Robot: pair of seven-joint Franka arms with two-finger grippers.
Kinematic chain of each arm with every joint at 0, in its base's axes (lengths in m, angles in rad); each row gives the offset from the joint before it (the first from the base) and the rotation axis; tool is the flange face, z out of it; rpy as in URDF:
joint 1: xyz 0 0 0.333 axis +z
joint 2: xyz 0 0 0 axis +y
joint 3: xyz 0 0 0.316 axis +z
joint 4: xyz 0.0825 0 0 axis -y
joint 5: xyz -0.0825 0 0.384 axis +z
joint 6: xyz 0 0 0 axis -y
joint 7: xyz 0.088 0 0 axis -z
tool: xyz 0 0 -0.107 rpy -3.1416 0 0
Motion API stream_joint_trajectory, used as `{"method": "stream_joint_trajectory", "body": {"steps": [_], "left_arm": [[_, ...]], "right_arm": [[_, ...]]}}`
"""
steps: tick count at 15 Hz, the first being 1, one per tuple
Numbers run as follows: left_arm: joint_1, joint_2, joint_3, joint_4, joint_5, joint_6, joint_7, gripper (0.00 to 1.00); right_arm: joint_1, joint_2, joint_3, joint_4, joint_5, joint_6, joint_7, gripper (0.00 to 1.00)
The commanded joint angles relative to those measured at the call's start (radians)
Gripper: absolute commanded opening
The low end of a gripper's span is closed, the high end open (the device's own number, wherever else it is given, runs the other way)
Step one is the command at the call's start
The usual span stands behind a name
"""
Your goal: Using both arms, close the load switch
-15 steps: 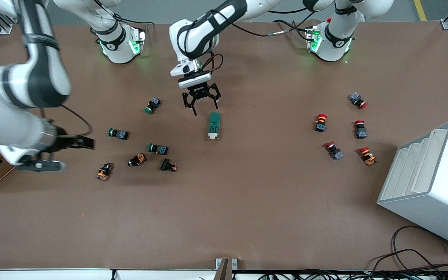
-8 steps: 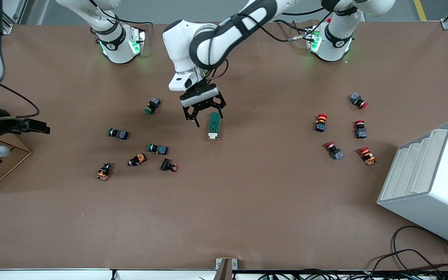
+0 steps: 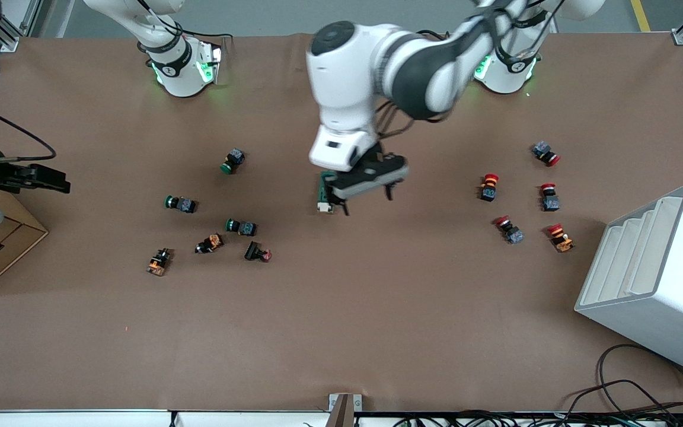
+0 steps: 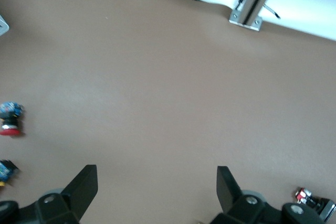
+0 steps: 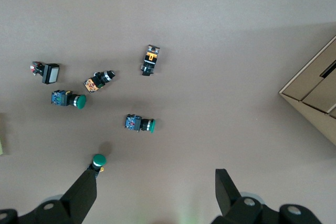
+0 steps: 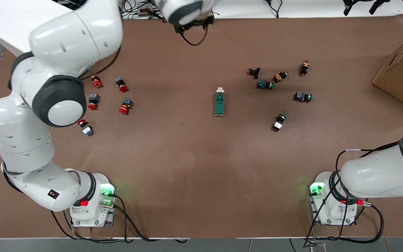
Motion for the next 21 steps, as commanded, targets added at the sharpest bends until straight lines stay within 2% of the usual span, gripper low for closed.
{"method": "stream_joint_trajectory", "body": {"steps": [1,4,6,9,12,16,19,21], "left_arm": [[0.084,-0.058,-0.009,-0.027,-0.081,-0.007,0.094,1.00],[0.178,-0.095,-0.010,-0.026,-0.187,-0.005,0.210,1.00],[0.238,-0.106,-0.013,-0.026,-0.213,-0.007,0.269,1.00],[0.289,-0.137,-0.002,-0.026,-0.271,-0.010,0.341,1.00],[0.367,-0.195,0.016,-0.037,-0.401,-0.010,0.523,1.00],[0.503,-0.269,0.039,-0.057,-0.504,-0.140,0.790,1.00],[0.513,-0.310,0.157,-0.058,-0.553,-0.235,1.043,1.00],[0.517,-0.331,0.194,-0.060,-0.567,-0.293,1.125,1.00]], "right_arm": [[0.023,0.004,0.005,0.018,-0.023,-0.013,0.018,1.00],[0.032,0.004,0.010,0.021,-0.012,-0.043,0.018,1.00],[0.032,-0.005,0.010,0.019,-0.009,-0.098,0.017,1.00],[0.029,-0.042,0.007,0.003,-0.004,-0.103,0.018,1.00],[0.021,-0.085,0.000,-0.037,0.005,-0.092,0.018,1.00],[0.015,-0.154,0.000,-0.103,0.022,-0.091,0.018,1.00],[-0.003,-0.209,-0.001,-0.155,0.043,-0.063,0.017,1.00],[-0.003,-0.249,-0.001,-0.177,0.043,-0.054,0.015,1.00]]}}
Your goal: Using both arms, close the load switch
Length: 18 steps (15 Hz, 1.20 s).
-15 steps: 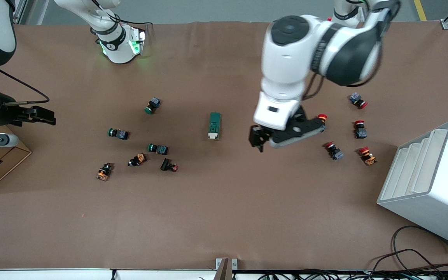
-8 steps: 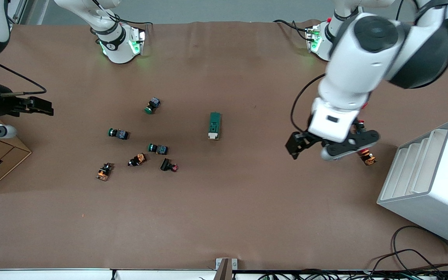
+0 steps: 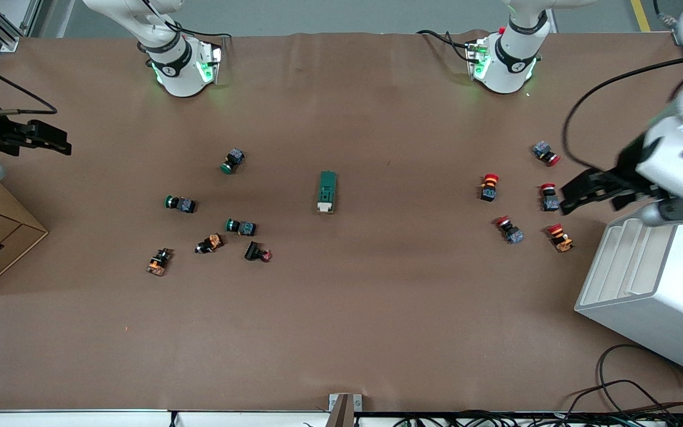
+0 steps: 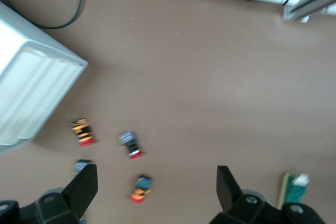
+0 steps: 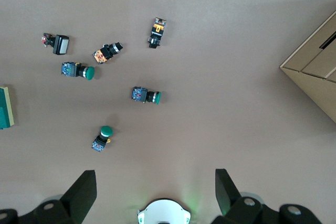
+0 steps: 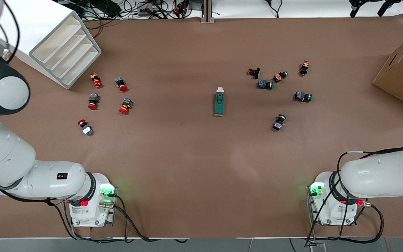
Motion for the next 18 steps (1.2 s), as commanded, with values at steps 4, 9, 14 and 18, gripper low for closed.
{"method": "stream_joint_trajectory", "body": {"steps": [4,9,14,18], "left_arm": [[0.030,-0.107,0.028,-0.062,-0.022,-0.100,0.103,1.00],[0.060,-0.197,0.022,-0.127,-0.032,-0.175,0.113,1.00],[0.034,-0.311,0.022,-0.267,-0.032,-0.177,0.174,1.00],[-0.005,-0.377,0.036,-0.331,-0.021,-0.173,0.155,1.00]], "right_arm": [[-0.014,-0.134,0.002,-0.095,0.022,0.023,0.002,1.00],[-0.011,-0.165,0.002,-0.133,0.023,0.048,0.003,1.00],[-0.009,-0.205,-0.022,-0.190,0.054,0.082,0.005,1.00],[-0.005,-0.209,-0.025,-0.190,0.054,0.079,0.000,1.00]]}}
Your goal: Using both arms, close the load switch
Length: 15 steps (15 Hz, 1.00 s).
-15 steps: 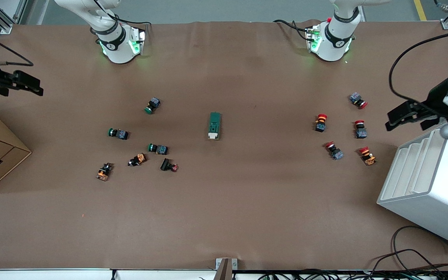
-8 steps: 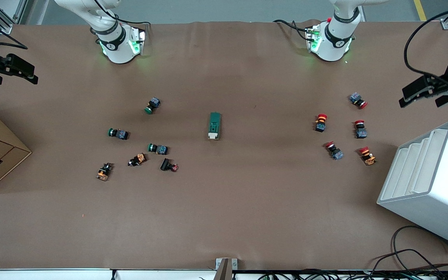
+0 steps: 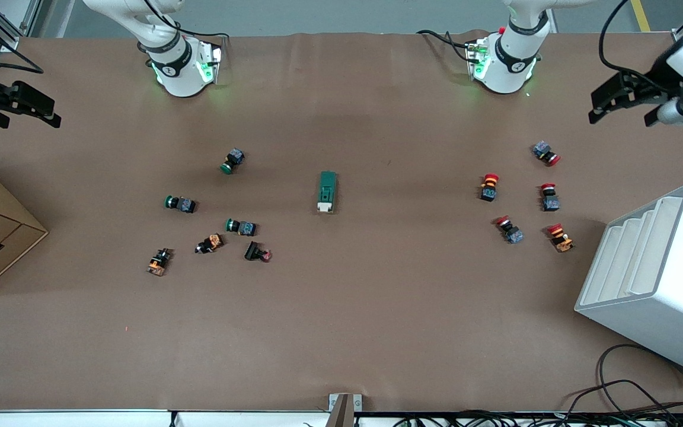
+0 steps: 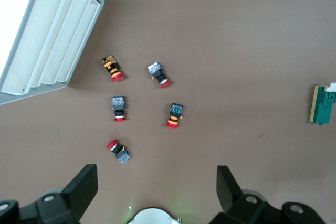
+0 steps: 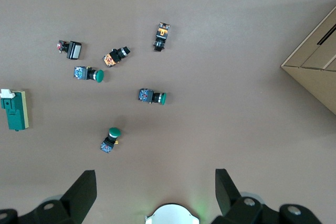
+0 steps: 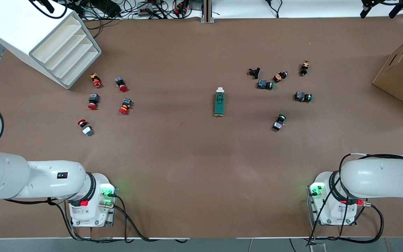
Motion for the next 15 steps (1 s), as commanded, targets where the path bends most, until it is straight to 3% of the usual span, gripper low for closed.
{"method": "stream_joint_trajectory", "body": {"steps": [1,15], "left_arm": [[-0.027,-0.068,0.031,-0.077,-0.005,0.019,0.013,1.00],[0.002,-0.048,0.033,-0.068,0.021,0.071,0.010,1.00]], "right_arm": [[-0.003,-0.034,0.001,-0.040,0.016,0.020,-0.001,1.00],[-0.002,-0.036,0.005,-0.036,0.008,0.013,-0.015,1.00]]}}
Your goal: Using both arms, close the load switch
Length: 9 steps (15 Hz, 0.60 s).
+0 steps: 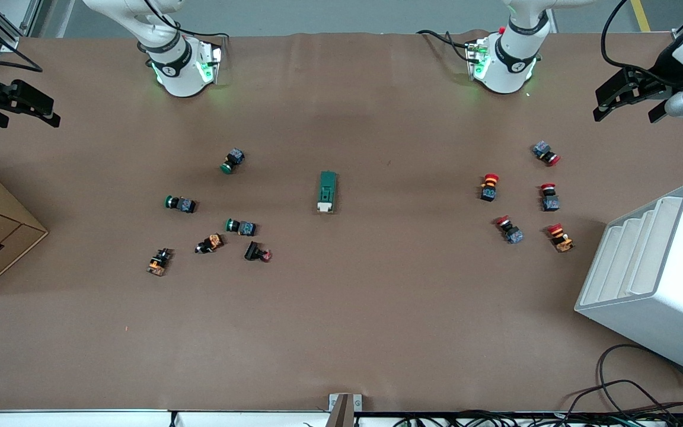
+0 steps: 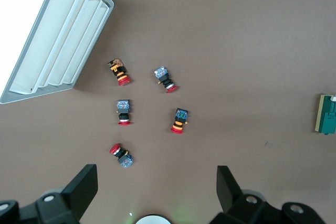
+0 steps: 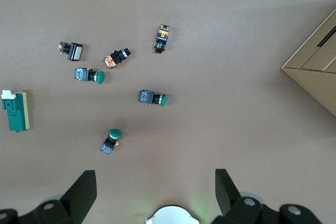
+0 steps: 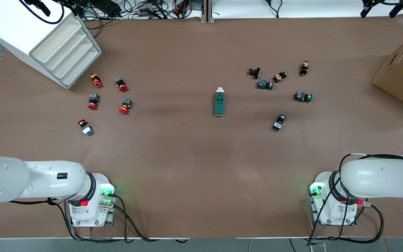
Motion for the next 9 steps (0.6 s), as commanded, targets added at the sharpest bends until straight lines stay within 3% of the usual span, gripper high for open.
{"method": "stream_joint_trajectory", "body": {"steps": [1,9], "left_arm": [[0.004,-0.008,-0.001,-0.002,0.016,0.010,0.006,1.00],[0.006,0.048,-0.001,0.073,0.061,0.002,0.016,1.00]], "right_arm": [[-0.005,-0.034,0.005,-0.035,0.005,0.004,-0.014,1.00],[-0.010,-0.037,0.001,-0.033,-0.001,0.004,-0.030,1.00]]}}
